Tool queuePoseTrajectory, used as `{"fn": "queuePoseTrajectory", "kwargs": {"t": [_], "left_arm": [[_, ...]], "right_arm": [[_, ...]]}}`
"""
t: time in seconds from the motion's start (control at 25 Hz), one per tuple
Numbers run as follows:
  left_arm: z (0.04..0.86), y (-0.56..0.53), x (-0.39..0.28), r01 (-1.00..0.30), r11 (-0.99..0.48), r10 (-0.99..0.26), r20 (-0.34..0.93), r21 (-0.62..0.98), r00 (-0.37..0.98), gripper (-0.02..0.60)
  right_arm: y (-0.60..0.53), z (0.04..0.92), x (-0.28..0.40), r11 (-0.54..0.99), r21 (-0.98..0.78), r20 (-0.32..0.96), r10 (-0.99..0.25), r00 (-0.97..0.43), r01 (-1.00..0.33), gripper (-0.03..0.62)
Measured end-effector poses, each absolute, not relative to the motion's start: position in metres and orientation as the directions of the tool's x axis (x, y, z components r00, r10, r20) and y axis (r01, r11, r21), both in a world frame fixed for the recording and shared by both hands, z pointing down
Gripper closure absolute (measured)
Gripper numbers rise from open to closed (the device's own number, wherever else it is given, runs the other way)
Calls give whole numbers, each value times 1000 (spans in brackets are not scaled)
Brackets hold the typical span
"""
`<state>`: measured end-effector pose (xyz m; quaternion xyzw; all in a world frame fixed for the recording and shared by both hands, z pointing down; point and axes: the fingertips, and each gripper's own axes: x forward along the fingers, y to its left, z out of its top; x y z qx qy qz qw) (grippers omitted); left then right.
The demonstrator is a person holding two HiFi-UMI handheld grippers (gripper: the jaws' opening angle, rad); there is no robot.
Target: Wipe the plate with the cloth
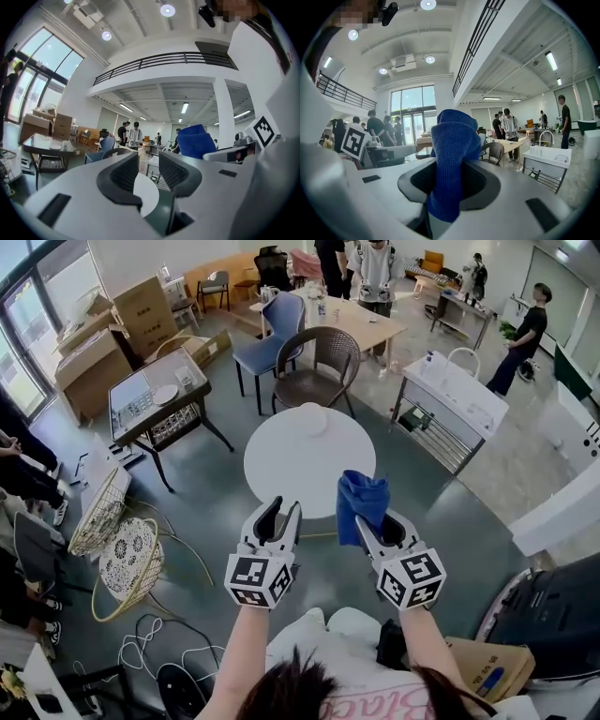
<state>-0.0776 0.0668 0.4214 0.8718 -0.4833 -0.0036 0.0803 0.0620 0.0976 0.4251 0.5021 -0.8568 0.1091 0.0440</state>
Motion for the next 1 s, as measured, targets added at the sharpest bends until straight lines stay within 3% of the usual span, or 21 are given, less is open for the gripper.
{"fn": "queuePoseTrajectory", "kwargs": {"t": [0.24,1.0], "left_arm": [[442,23,-70,-823,-542,-802,189,169,567,454],[461,-200,-53,-910,-346,-895,211,231,393,456]], "right_arm": [[52,434,63,468,-155,214,-844,-492,-870,461],[-184,446,87,567,-171,258,-763,-592,-806,461]]}}
